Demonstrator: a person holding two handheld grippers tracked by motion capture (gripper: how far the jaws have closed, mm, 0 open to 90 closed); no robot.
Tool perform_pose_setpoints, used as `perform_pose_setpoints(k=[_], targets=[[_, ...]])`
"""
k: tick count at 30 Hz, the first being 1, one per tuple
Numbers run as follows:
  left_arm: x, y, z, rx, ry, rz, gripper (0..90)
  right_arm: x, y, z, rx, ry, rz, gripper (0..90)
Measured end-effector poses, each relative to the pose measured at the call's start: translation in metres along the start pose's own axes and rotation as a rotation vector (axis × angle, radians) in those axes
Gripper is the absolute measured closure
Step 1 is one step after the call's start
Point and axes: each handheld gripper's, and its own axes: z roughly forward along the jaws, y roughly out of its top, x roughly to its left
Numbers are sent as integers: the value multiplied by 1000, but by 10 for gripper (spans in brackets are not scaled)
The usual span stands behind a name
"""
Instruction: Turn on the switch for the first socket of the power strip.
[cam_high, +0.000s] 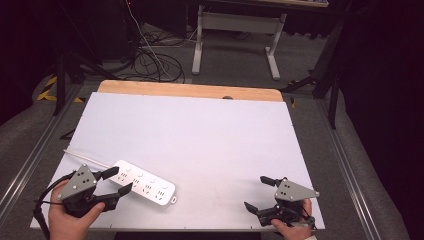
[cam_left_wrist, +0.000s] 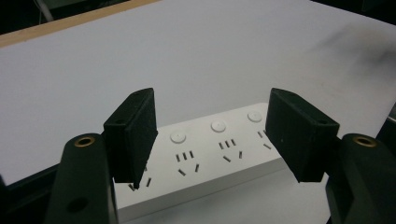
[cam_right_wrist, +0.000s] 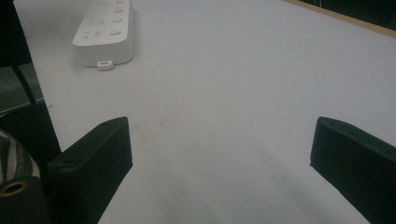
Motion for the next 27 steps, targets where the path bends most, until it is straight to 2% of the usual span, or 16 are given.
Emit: perform_pose_setpoints(k=[11, 16, 27], targets=[[10, 13, -2, 27, -2, 23, 355, 0, 0, 0, 0, 2, 1, 60], [16, 19, 0, 43, 1, 11, 357, 0, 0, 0, 2, 3, 5, 61], [29, 20, 3, 56, -18, -16, 401, 0, -1, 1, 4, 7, 5, 64]])
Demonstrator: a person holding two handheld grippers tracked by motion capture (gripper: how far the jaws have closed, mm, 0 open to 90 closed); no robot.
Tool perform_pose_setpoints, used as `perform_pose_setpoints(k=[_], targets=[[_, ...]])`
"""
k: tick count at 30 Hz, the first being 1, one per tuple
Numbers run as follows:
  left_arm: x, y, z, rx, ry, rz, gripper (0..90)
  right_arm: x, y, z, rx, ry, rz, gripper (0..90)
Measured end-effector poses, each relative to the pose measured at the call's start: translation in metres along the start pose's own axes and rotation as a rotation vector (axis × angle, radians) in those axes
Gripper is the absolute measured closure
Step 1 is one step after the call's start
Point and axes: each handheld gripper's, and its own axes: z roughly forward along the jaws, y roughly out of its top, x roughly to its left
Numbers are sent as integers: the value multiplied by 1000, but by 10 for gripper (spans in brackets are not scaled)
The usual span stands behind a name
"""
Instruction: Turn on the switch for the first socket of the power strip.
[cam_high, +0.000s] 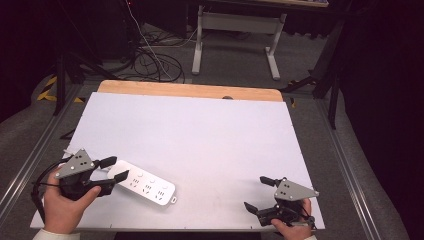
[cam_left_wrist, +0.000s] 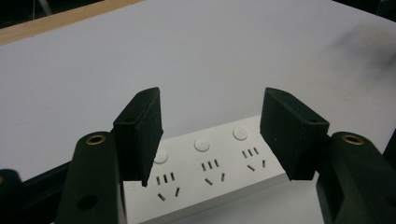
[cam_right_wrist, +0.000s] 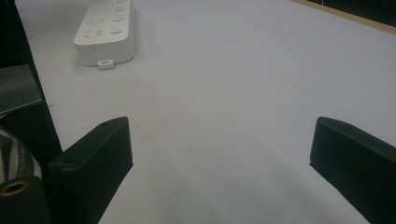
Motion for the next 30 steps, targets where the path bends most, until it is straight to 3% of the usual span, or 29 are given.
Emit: perform_pose_setpoints(k=[2, 3, 5, 8, 13, 23, 30], targets=[[1, 0, 1, 13, 0, 17, 471, 0, 0, -1, -2, -12, -2, 64], [3, 0, 2, 42, -1, 50, 523, 0, 0, -1, -1, -14, -1, 65], [4, -1, 3, 66, -5, 47, 574, 0, 0, 0, -2, -13, 0, 68], [6, -1, 4, 89, -25, 58, 720, 0, 0, 0, 1, -12, -1, 70], [12, -1, 13, 144, -26, 35, 896, 0, 0, 0, 7, -12, -2, 71], [24, 2, 32, 187, 0, 1, 899, 0, -1, 0, 5, -12, -2, 71], [28, -1, 39, 205, -9, -33, 900, 0, -1, 0, 5, -12, -2, 71]])
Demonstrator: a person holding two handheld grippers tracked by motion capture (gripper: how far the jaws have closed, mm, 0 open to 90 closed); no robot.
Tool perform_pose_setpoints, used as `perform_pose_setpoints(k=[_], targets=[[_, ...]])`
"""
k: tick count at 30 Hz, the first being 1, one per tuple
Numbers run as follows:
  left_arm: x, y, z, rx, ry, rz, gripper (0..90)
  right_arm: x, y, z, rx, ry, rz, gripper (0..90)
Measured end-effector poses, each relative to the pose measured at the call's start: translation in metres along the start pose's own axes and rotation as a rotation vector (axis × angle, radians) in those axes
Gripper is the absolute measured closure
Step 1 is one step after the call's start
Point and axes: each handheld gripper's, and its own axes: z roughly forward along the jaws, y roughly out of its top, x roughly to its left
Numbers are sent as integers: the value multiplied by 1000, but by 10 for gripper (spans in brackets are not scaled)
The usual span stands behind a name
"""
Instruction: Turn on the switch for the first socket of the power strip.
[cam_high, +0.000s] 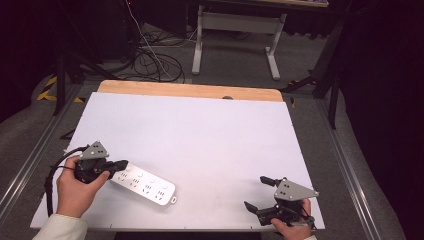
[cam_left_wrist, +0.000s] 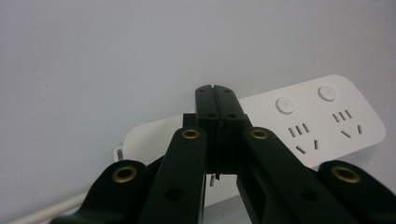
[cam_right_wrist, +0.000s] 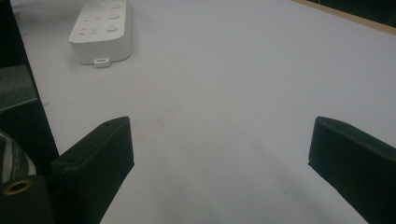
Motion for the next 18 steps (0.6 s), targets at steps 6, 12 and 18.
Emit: perform_pose_setpoints(k=[6, 12, 18], targets=[[3, 0, 9, 25, 10, -11, 900, 0, 0, 0, 1, -1, 1, 71], [5, -2, 16, 46, 13, -17, 900, 0, 0, 0, 1, 0, -1, 71], [7, -3, 23, 66, 23, -28, 900, 0, 0, 0, -1, -1, 0, 71]])
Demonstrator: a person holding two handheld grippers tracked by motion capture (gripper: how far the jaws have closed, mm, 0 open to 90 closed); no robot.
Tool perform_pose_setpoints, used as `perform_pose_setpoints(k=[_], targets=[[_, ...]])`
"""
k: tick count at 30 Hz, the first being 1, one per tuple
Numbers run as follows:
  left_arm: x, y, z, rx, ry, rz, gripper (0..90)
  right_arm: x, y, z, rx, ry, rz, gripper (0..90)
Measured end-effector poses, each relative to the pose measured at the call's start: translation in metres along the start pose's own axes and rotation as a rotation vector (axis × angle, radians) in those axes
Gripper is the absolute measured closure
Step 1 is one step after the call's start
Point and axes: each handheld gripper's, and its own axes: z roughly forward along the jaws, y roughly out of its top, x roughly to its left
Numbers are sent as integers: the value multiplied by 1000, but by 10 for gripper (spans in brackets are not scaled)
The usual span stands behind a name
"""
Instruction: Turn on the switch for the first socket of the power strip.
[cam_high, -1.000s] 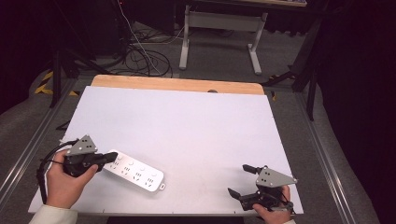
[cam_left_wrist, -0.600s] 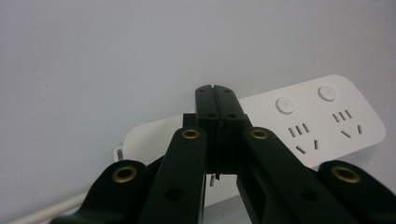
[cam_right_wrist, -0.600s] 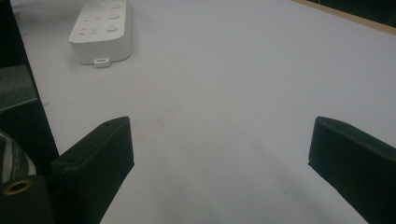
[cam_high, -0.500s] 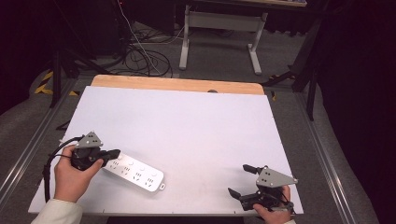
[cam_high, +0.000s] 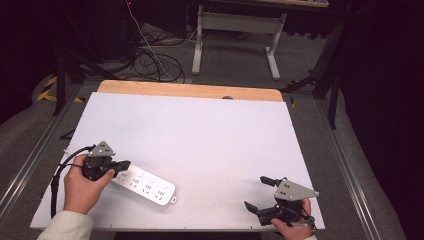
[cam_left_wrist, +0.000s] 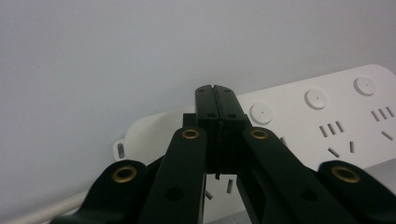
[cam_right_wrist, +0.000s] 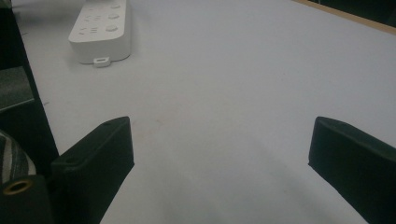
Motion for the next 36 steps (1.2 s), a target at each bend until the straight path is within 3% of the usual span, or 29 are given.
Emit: perform_pose_setpoints(k=[12, 15, 36], targets=[[1, -1, 7, 33, 11, 14, 900, 0, 0, 0, 3, 1, -2, 71], [1, 0, 8, 34, 24, 31, 900, 0, 0, 0, 3, 2, -2, 71], [0, -2, 11, 24, 34, 39, 900, 1, 0, 0, 4, 2, 1, 71]])
